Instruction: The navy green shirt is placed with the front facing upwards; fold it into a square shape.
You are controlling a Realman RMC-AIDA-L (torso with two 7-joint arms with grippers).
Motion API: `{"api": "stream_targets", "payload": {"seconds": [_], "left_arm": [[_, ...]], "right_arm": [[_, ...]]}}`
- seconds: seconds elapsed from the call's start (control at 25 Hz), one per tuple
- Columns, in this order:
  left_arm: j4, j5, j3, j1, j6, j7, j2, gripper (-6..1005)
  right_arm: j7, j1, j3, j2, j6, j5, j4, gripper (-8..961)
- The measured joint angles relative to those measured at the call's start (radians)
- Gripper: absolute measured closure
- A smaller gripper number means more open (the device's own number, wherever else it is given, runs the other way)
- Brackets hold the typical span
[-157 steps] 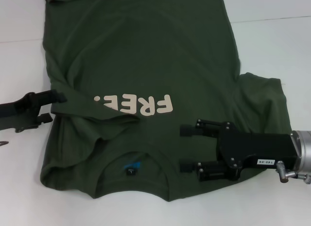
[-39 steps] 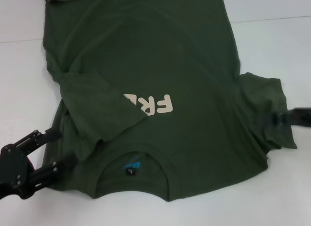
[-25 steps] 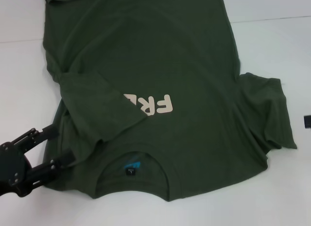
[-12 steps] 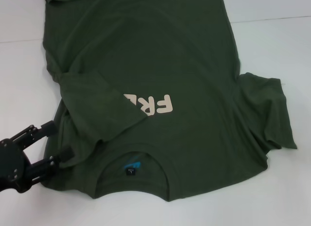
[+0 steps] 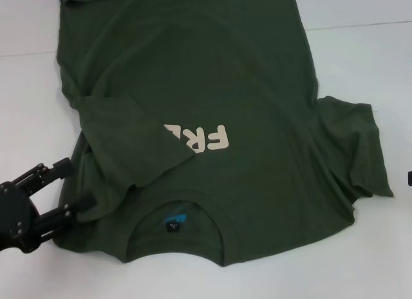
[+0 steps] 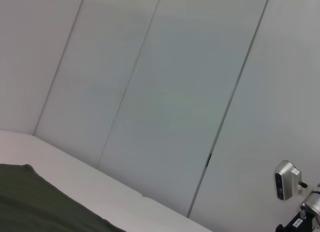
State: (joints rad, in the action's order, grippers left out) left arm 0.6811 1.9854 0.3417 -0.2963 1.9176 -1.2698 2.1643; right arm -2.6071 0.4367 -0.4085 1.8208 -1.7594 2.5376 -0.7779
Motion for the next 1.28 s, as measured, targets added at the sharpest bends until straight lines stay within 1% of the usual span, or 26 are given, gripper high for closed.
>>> {"api": "stream_targets", "payload": {"seconds": [0.12,0.44,0.68,0.96,1.28], "left_arm": [[0.000,-0.001,-0.009,0.000,0.000,0.000,0.000,159],[0.008,-0.001,-0.019,0.001,0.000,-0.002,0.000,159],[0.009,-0.001,-0.020,0.003,0.000,0.000,0.000,159],[0.009,-0.001,-0.020,0.005,0.000,-0.001,0.000,158],[0.009,0.000,-0.019,0.003,0.000,-0.002,0.000,158]], "right_arm": [[0.002,0.005,-0.005,0.000,0.020,0.007,0.024,202],[0.004,0.008,-0.007,-0.008,0.050,0.010,0.077,203],[0.001,0.014,-0.007,0.000,0.056,0.010,0.081,204],[0.008,0.025,-0.024,-0.002,0.074,0.010,0.118,205],[0.008,0.026,-0.035,0.001,0.109,0.010,0.140,206]]}}
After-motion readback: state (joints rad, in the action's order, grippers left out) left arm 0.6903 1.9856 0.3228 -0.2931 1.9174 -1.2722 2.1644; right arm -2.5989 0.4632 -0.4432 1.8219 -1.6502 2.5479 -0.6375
